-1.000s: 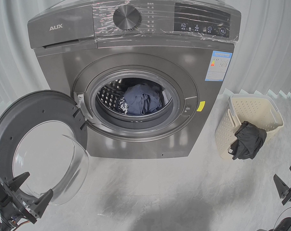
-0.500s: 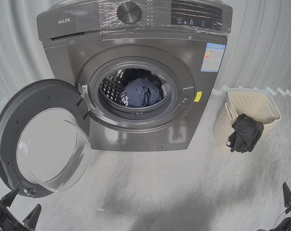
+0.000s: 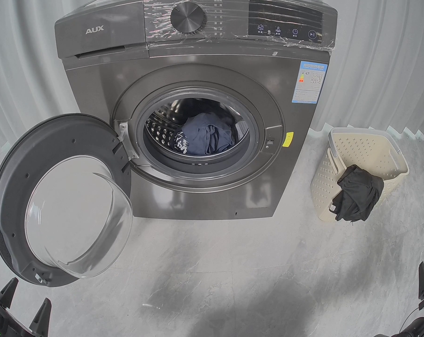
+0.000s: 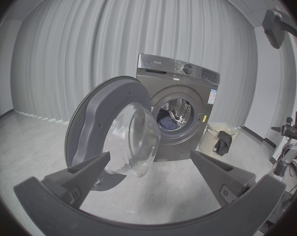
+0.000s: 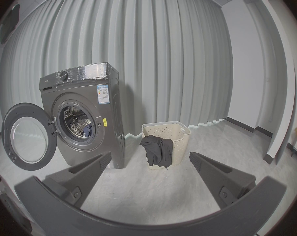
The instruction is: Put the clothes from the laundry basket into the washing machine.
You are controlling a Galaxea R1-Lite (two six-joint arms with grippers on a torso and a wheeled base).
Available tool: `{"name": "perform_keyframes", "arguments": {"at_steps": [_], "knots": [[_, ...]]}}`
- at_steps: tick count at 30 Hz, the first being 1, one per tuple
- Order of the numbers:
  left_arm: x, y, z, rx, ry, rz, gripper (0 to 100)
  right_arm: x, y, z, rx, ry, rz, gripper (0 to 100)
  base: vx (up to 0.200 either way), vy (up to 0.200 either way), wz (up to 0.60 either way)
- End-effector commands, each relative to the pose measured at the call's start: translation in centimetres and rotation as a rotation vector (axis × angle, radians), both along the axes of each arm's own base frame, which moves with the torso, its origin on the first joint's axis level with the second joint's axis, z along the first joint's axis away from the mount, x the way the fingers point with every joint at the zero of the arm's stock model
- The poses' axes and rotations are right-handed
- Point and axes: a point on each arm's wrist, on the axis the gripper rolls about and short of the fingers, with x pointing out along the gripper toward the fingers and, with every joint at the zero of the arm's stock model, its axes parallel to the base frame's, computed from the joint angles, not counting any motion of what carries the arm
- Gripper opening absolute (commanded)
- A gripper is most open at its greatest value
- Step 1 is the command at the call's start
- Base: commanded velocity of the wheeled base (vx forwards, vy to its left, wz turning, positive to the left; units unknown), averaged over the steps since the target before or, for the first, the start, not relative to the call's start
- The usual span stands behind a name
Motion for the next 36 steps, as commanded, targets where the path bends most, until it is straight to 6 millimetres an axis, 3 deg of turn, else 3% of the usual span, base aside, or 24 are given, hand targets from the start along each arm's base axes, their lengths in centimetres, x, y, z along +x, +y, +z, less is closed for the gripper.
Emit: {"name": "perform_keyframes", "arguments": {"at_steps": [1, 6, 10, 14, 22, 26, 30, 36], "knots": [[-0.58, -0.33, -0.62, -0.005, -0.062, -0.051, 100, -0.48, 0.62, -1.04, -0.036, -0.019, 0.165, 100, 0.0, 0.0, 0.0], [-0.57, -0.21, -0.69, 0.054, -0.063, -0.004, 100, -0.47, 0.74, -1.06, -0.044, -0.01, 0.215, 100, 0.0, 0.0, 0.0], [-0.57, -0.27, -0.73, 0.067, -0.061, -0.032, 100, -0.48, 1.06, -1.17, -0.047, 0.0, 0.358, 100, 0.0, 0.0, 0.0], [-0.57, -0.27, -0.72, 0.072, -0.063, -0.035, 100, -0.47, 0.58, -1.89, -0.043, 0.084, 0.14, 100, 0.0, 0.0, 0.0], [-0.57, -0.14, -0.66, -0.02, -0.055, 0.029, 100, -0.45, 0.67, -1.69, -0.044, 0.057, 0.181, 100, 0.0, 0.0, 0.0], [-0.63, -0.38, -0.61, 0.006, -0.057, -0.081, 100, -0.43, 0.66, -1.68, -0.048, 0.058, 0.183, 100, 0.0, 0.0, 0.0], [-0.6, 0.04, -0.66, 0.095, -0.047, 0.107, 100, -0.43, 0.66, -1.68, -0.048, 0.058, 0.183, 100, 0.0, 0.0, 0.0], [-0.72, 0.39, -0.68, 0.09, -0.006, 0.266, 100, -0.43, 0.66, -1.68, -0.047, 0.058, 0.181, 100, 0.0, 0.0, 0.0]]}}
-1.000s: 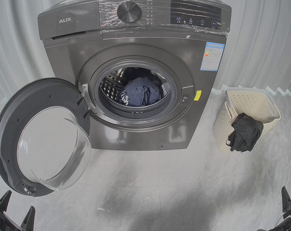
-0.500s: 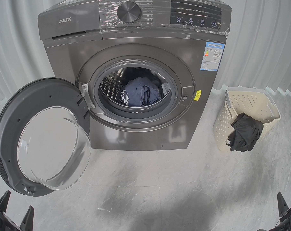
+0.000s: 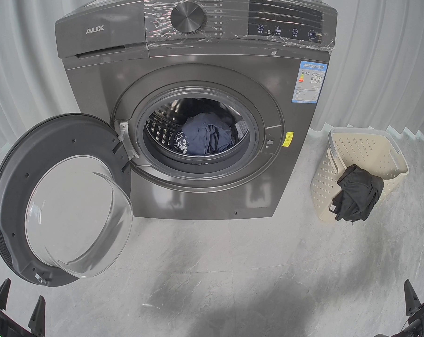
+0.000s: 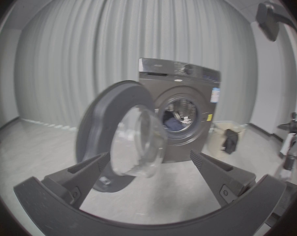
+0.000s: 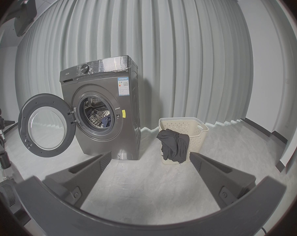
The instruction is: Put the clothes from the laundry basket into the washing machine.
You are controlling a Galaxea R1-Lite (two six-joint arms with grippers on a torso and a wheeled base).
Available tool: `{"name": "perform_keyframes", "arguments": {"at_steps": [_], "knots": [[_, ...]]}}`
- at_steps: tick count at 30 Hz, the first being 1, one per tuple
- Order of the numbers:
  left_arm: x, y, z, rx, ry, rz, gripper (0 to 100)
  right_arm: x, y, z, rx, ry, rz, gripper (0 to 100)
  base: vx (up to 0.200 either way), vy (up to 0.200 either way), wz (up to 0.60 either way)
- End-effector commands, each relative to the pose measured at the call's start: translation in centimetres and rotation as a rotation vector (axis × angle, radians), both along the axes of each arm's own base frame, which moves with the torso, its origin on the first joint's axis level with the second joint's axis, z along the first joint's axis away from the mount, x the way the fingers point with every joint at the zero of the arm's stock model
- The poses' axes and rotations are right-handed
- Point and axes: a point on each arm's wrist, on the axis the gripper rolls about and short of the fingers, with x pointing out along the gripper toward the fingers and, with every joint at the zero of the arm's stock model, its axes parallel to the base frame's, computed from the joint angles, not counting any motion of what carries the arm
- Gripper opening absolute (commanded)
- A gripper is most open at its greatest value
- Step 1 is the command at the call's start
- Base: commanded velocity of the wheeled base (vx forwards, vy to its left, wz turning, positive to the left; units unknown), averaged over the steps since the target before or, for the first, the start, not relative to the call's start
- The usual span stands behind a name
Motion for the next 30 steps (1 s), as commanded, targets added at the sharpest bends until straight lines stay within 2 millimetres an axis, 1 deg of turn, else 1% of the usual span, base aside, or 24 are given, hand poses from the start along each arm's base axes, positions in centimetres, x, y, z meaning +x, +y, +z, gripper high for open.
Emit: {"name": "perform_keyframes", "arguments": {"at_steps": [1, 3, 5, 6, 7, 9, 13, 30], "knots": [[-0.19, 0.42, -0.08, 0.032, 0.01, 0.192, 100, 0.06, -0.01, -0.42, 0.0, 0.008, 0.0, 100, 0.0, 0.0, 0.0], [-0.17, 0.39, -0.12, 0.042, 0.012, 0.172, 100, 0.06, 0.0, -0.42, 0.0, 0.008, -0.002, 100, 0.0, 0.0, 0.0], [-0.18, 0.26, -0.07, 0.015, 0.009, 0.112, 100, 0.06, 0.0, -0.42, 0.0, 0.008, -0.002, 100, 0.0, 0.0, 0.0], [-0.03, 0.05, -0.6, 0.005, 0.038, 0.013, 100, 0.06, 0.0, -0.42, 0.0, 0.008, 0.001, 100, 0.0, 0.0, 0.0], [0.01, -0.01, -0.67, 0.013, 0.028, -0.013, 100, 0.06, 0.0, -0.42, 0.0, 0.008, 0.001, 100, 0.0, 0.0, 0.0], [0.03, -0.03, -0.74, 0.05, 0.029, -0.015, 100, 0.06, 0.0, -0.44, 0.003, 0.01, 0.0, 100, 0.0, 0.0, 0.0], [0.02, -0.02, -0.68, 0.042, 0.026, -0.014, 100, 0.06, 0.0, -0.42, 0.003, 0.008, 0.003, 100, 0.0, 0.0, 0.0], [0.03, 0.02, -0.73, 0.039, 0.028, 0.006, 100, 0.03, 0.01, -0.43, 0.0, 0.005, 0.007, 100, 0.0, -0.2, 0.0]]}}
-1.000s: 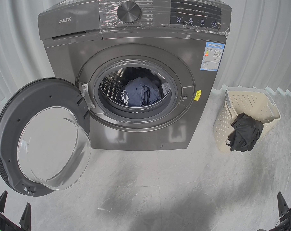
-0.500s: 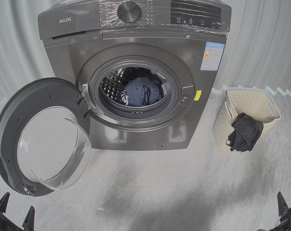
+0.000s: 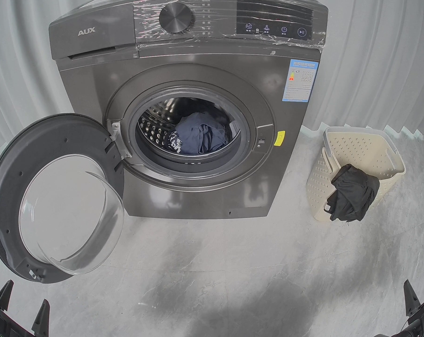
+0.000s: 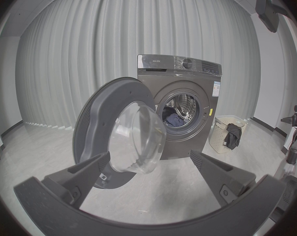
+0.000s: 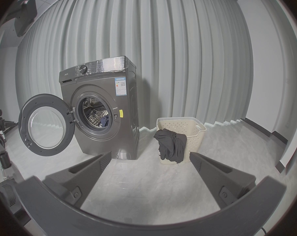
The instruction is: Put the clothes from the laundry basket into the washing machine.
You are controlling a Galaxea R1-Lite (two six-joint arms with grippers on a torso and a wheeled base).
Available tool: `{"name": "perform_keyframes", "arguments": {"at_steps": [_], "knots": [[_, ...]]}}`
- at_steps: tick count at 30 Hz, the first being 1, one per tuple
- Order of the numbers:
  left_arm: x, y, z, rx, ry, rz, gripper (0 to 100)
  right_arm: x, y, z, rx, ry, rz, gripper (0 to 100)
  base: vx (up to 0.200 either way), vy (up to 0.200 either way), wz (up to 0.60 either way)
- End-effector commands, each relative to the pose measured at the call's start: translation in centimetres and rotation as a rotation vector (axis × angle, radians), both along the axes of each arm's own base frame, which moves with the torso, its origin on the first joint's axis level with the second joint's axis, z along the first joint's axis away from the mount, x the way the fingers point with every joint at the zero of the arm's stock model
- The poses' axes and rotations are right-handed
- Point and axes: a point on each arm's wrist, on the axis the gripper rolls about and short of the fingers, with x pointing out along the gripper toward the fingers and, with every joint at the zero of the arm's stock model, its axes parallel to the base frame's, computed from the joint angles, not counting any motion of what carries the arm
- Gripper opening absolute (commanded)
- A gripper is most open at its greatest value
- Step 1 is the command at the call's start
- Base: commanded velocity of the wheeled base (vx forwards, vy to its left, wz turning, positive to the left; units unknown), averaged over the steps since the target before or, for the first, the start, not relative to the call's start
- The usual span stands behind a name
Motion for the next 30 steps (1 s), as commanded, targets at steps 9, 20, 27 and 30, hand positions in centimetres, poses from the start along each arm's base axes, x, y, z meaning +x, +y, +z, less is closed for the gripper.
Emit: {"name": "perform_keyframes", "arguments": {"at_steps": [9, 20, 27, 30], "knots": [[0.02, 0.0, -0.48, -0.001, 0.003, 0.0, 100, 0.03, 0.0, -0.43, 0.0, 0.004, 0.0, 100, 0.0, -0.2, 0.0], [0.02, 0.0, -0.5, -0.001, 0.004, -0.001, 100, 0.03, 0.0, -0.43, 0.001, 0.004, 0.0, 100, 0.0, -0.127, 0.0], [0.02, 0.0, -0.48, -0.001, 0.003, 0.002, 100, 0.03, 0.0, -0.43, 0.0, 0.004, 0.0, 100, 0.0, -0.143, 0.0], [0.02, 0.0, -0.5, -0.001, 0.004, 0.002, 100, 0.03, 0.0, -0.43, 0.0, 0.004, 0.002, 100, 0.0, -0.2, 0.0]]}}
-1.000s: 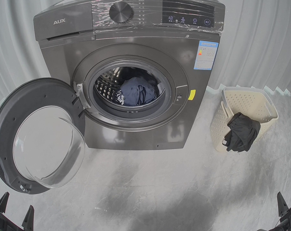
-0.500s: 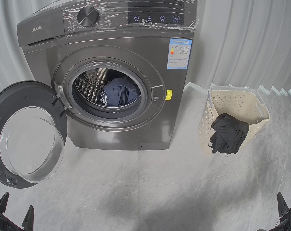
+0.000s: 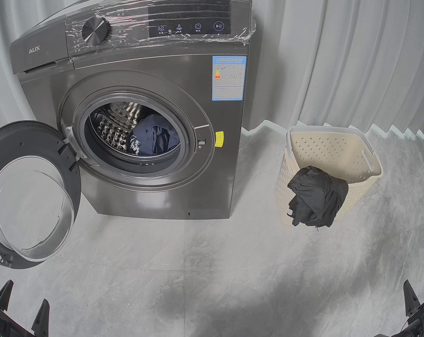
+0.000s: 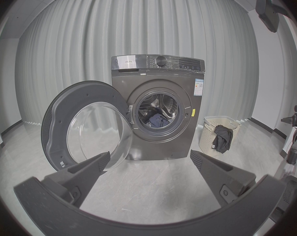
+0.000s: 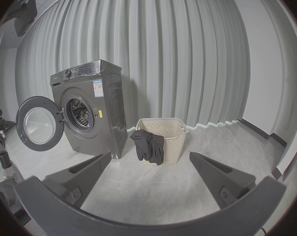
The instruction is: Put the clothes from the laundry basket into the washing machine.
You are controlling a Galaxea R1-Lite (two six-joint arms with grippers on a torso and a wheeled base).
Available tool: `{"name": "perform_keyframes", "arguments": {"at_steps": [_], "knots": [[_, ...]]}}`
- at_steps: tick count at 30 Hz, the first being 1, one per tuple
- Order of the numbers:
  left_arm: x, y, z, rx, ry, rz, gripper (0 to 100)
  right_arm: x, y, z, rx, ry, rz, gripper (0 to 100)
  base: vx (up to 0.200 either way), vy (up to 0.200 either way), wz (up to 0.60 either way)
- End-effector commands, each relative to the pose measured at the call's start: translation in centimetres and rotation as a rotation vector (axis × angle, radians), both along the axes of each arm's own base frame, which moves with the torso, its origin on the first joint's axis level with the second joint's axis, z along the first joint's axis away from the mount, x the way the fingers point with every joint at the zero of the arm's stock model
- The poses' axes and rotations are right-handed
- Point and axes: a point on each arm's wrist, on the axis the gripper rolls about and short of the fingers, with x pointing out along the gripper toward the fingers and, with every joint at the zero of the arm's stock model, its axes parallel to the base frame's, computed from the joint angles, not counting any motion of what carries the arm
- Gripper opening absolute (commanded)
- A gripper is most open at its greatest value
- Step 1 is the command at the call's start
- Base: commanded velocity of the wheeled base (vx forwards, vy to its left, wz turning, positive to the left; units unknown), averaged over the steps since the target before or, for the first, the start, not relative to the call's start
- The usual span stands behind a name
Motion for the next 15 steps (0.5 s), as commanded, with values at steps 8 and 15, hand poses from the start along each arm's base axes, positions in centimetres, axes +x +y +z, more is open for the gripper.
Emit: {"name": "perform_keyframes", "arguments": {"at_steps": [8, 15], "knots": [[0.01, 0.0, -0.49, -0.002, 0.002, -0.002, 100, 0.02, 0.0, -0.43, 0.0, 0.003, 0.001, 100, 0.0, -0.2, 0.0], [-0.01, 0.0, -0.45, 0.0, 0.001, -0.003, 100, 0.03, 0.0, -0.43, 0.0, 0.005, 0.001, 100, 0.0, -0.2, 0.0]]}}
